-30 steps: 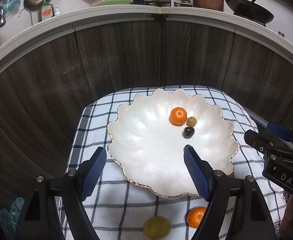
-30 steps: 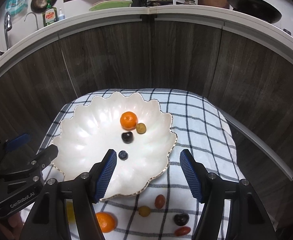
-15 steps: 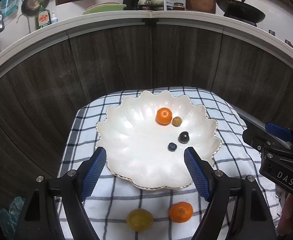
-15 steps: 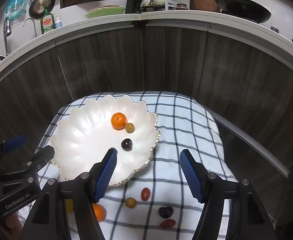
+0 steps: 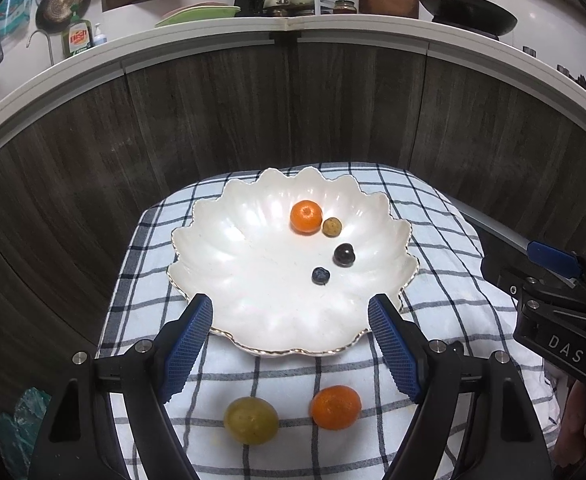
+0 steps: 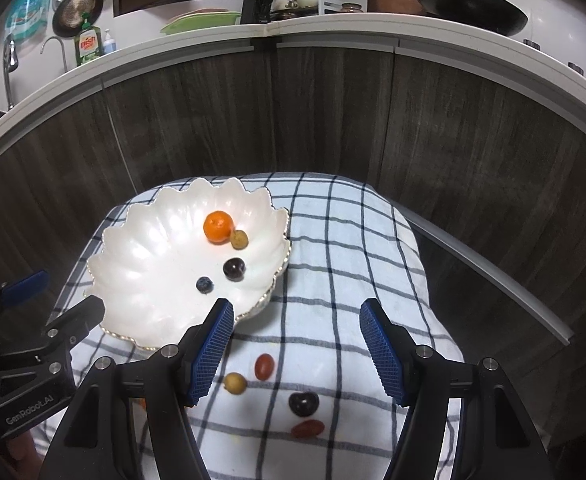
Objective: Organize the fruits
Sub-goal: 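Move the left gripper to the mandarin while the right approaches a red oval fruit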
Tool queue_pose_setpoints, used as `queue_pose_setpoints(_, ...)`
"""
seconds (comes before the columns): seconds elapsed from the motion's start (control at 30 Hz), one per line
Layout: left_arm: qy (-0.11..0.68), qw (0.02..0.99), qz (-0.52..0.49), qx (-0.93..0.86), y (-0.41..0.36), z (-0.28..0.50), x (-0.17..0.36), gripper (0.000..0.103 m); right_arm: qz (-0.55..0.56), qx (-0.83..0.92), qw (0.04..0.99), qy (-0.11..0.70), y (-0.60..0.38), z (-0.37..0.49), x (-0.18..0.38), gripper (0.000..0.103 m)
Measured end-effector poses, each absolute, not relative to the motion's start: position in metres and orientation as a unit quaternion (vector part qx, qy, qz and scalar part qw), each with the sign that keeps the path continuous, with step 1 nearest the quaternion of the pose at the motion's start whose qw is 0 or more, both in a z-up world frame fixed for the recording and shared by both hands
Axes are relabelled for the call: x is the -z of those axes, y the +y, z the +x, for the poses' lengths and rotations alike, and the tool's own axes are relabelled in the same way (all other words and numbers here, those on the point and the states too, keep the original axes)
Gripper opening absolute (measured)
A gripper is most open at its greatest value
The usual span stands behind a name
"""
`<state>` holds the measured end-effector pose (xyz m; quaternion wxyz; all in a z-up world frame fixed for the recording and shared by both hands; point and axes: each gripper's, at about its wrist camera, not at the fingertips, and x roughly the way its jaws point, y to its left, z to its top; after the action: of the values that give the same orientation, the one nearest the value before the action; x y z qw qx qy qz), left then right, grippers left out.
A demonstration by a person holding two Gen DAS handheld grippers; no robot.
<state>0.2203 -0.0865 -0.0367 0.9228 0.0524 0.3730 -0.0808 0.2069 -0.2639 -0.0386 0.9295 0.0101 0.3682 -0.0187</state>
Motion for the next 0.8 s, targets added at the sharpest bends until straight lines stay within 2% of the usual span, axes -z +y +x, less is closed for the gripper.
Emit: queue_pose_setpoints(0.8,0.379,0.919,0.057,0.095,-0.1,0.186,0.076,0.08,-0.005,0.022,0.923,0.385,-0.274,0.173,0.078,0.067)
